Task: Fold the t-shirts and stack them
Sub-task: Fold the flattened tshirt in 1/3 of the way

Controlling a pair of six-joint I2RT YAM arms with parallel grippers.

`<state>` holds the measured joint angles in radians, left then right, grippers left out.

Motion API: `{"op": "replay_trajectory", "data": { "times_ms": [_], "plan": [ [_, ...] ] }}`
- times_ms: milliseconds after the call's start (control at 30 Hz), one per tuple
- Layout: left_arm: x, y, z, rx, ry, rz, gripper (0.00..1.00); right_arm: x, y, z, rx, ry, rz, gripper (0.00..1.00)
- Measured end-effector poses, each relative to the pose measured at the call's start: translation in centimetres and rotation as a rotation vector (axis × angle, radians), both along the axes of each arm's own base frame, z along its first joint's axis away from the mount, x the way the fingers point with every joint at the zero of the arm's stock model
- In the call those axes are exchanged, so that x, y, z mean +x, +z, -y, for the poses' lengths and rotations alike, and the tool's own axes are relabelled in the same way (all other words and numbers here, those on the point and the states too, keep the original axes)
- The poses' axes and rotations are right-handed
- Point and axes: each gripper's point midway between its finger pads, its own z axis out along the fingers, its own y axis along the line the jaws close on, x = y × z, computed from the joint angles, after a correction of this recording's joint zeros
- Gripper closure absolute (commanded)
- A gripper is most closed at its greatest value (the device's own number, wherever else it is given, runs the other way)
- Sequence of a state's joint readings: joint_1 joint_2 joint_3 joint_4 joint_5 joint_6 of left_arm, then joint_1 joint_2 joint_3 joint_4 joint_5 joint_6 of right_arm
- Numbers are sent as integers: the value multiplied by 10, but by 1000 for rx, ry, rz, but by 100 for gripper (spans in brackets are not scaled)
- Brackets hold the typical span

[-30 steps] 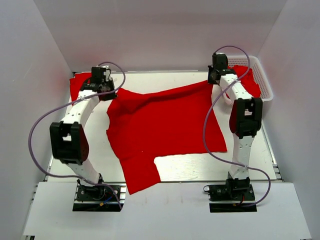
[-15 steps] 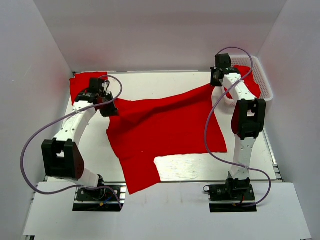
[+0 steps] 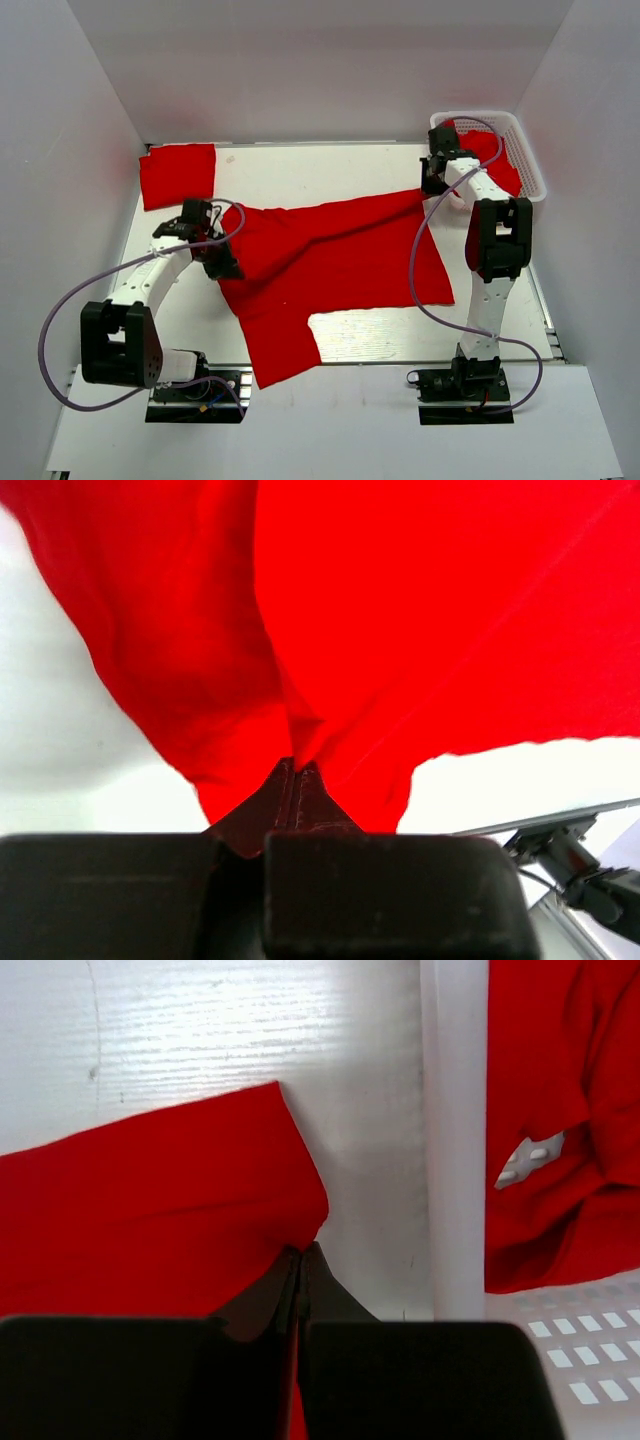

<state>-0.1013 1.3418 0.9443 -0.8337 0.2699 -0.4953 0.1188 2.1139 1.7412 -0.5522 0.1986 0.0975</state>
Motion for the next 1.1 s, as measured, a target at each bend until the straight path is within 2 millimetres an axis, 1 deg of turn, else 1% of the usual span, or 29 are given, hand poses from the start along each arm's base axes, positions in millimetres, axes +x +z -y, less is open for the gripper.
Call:
{"op": "replay_trajectory", "data": {
  "times_ms": [67,100,133,167,200,233,267,300,333,400,433,467,533,600,700,733,833,900,933,967,1033,1067,1100],
  "plan": [
    [-13,-12,0,-6,0,-38,100,-4,-5,1,-3,-2,-13,100],
    [-19,-17,1,-9,1,-56,91,-5,-7,2,-5,-3,-19,100],
    [-23,-21,1,-13,0,-70,75,-7,-10,2,-7,-5,-26,100],
    [-27,-24,1,-17,-1,-83,61,-9,-12,3,-10,-6,-32,100],
    [-30,-26,2,-19,-3,-91,39,-11,-14,3,-11,-9,-40,86],
    [-31,-27,2,-19,-6,-95,20,-12,-16,4,-11,-12,-43,72],
    [-31,-27,2,-20,-8,-94,13,-13,-17,4,-10,-16,-48,64],
    [-31,-26,2,-19,-12,-92,7,-14,-18,4,-11,-15,-49,46],
    [-30,-25,1,-15,-12,-90,2,-13,-18,3,-8,-18,-47,40],
    [-23,-18,-1,3,-11,-76,2,-13,-15,2,-7,-10,-43,33],
    [-17,-12,-3,13,-12,-57,0,-14,-13,1,-5,-5,-40,27],
    [-10,-5,-3,20,-15,-34,0,-14,-10,-1,0,1,-34,25],
    [10,10,-4,30,-21,30,0,-13,-1,-4,6,15,-17,24],
    [29,21,-4,40,-28,84,0,-13,10,-7,24,33,6,24],
    [64,26,-6,66,-27,152,0,-15,25,-15,61,73,42,24],
    [76,24,-7,79,-23,166,8,-16,30,-18,74,85,52,24],
    [112,9,-10,114,-18,189,17,-14,42,-29,117,126,83,24],
    [135,-7,-13,143,-13,195,22,-12,45,-38,147,156,95,24],
    [145,-11,-15,159,-9,209,25,-12,46,-41,159,167,98,24],
    [156,-20,-16,170,-8,207,32,-12,46,-46,170,179,98,24],
    [174,-33,-20,200,-4,206,34,-13,47,-53,187,198,98,24],
    [183,-38,-22,217,-1,208,44,-13,47,-57,195,206,100,24],
    [190,-43,-24,229,3,207,50,-13,47,-60,201,213,100,24]
  ]
}}
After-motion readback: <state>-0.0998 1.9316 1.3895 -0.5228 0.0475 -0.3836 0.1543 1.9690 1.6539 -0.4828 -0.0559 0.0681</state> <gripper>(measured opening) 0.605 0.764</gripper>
